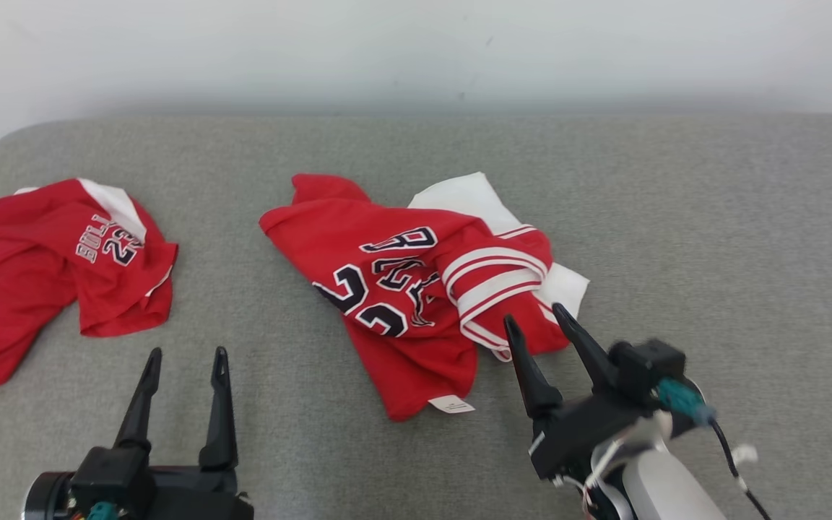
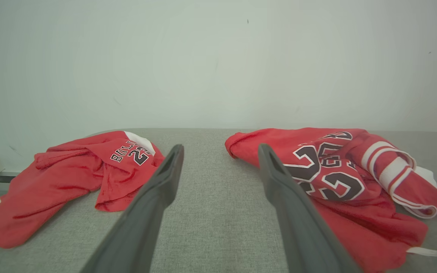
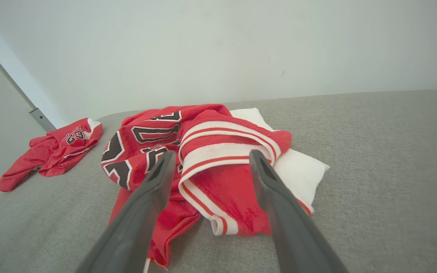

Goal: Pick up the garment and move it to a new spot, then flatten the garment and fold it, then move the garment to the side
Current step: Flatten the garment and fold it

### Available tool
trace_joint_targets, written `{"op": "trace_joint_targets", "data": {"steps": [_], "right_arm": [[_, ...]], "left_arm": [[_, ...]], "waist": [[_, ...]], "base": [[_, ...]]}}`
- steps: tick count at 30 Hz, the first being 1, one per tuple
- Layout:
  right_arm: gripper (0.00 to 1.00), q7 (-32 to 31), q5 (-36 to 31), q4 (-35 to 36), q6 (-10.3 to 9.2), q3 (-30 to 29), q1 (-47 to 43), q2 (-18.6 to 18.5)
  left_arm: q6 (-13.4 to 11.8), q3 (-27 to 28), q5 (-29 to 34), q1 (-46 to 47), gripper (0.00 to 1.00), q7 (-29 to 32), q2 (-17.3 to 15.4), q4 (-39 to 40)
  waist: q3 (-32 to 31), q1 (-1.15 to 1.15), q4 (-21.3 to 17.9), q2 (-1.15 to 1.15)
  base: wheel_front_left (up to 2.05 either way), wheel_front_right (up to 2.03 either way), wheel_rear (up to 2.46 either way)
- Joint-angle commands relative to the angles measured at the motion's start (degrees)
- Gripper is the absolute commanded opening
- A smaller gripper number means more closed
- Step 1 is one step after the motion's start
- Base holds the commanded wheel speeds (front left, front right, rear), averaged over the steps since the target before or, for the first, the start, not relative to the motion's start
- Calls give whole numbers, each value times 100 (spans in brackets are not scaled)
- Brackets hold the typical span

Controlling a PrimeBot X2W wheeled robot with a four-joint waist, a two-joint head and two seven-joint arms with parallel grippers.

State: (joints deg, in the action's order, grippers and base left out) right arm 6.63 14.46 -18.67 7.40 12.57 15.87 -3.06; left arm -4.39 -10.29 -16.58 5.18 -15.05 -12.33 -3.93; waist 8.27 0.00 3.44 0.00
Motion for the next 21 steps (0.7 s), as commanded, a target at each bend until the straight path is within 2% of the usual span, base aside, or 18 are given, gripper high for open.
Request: {"op": "trace_joint_targets", "data": {"steps": [1,7,16,17,18,21], "right_arm": [[100,-98,71,-160,18,68,190,-22],[100,-332,242,-928,18,153,744,-76],[100,-21,480,-1873,18,259,1253,-66],[45,65,475,-1978,18,256,1326,-65],[0,141,418,-2100,18,247,1390,-83],[0,351,357,-2297,18,196,1515,-103]], "left_arm": [[74,9,73,132,100,-18,67,-49],[289,4,214,297,100,-18,342,-221],[542,210,407,443,100,-19,610,-396],[567,233,431,437,100,-19,631,-405],[586,250,459,431,100,-19,644,-422],[624,298,502,401,100,-19,672,-450]], "waist": [[121,0,129,0],[337,0,450,0],[422,0,745,0],[416,0,755,0],[404,0,762,0],[368,0,754,0]], "base": [[0,0,0],[0,0,0],[0,0,0],[0,0,0],[0,0,0],[0,0,0]]}}
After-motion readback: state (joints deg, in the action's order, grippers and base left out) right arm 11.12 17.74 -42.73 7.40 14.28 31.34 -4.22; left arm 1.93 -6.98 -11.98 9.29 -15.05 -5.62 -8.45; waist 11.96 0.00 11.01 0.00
